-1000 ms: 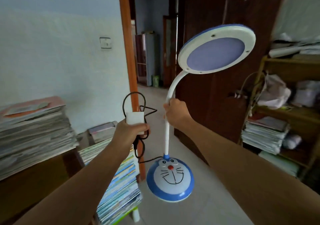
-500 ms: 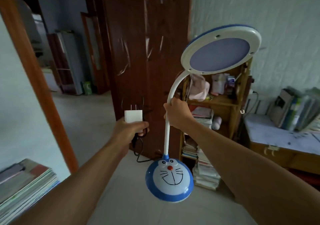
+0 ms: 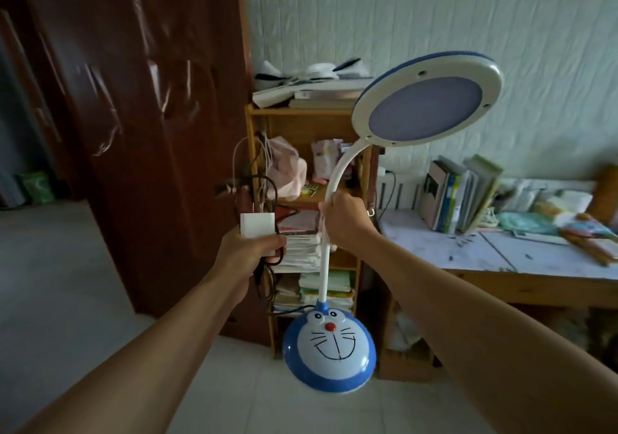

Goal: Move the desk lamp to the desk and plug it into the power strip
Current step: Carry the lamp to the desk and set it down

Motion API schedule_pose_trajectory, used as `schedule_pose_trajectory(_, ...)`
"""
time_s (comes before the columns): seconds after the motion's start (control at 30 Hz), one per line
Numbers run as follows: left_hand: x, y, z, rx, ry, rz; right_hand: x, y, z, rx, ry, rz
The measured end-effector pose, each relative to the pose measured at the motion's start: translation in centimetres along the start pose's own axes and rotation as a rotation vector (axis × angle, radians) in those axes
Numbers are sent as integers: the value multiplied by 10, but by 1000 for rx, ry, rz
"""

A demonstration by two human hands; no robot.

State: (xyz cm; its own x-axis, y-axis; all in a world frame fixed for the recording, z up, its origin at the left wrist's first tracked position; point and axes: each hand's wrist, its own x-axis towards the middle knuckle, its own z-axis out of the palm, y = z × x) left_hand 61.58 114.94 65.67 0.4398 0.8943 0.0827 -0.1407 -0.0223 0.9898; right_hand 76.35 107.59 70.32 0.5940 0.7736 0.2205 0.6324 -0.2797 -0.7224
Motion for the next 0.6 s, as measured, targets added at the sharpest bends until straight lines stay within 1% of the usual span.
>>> schedule_pose_trajectory(0.1,29,-10,48,-44,-32,-16,37,35,-26,-5,9,-19)
schedule_pose_trajectory(0.17,52,-17,86,-60,-31,-41,69,62,-45,40,-2,8)
schedule_pose_trajectory(0.27,78,-24,125,-71,-47,-46,99,87,-64,40,-16,23)
schedule_pose_trajectory(0.33,99,-33,154,-71,-35,-56,124,110,-79,15,-9,19)
schedule_pose_trajectory(0.43,124,-48,194,-62,-60,-71,156,144,-95,-32,6,32)
schedule_pose_trajectory(0.53,149,-64,224,-41,-63,-105,185,173,-104,-5,7,62)
schedule_pose_trajectory(0.6,169,-73,243,-12,-101,-113,204,193,-108,5,17,97)
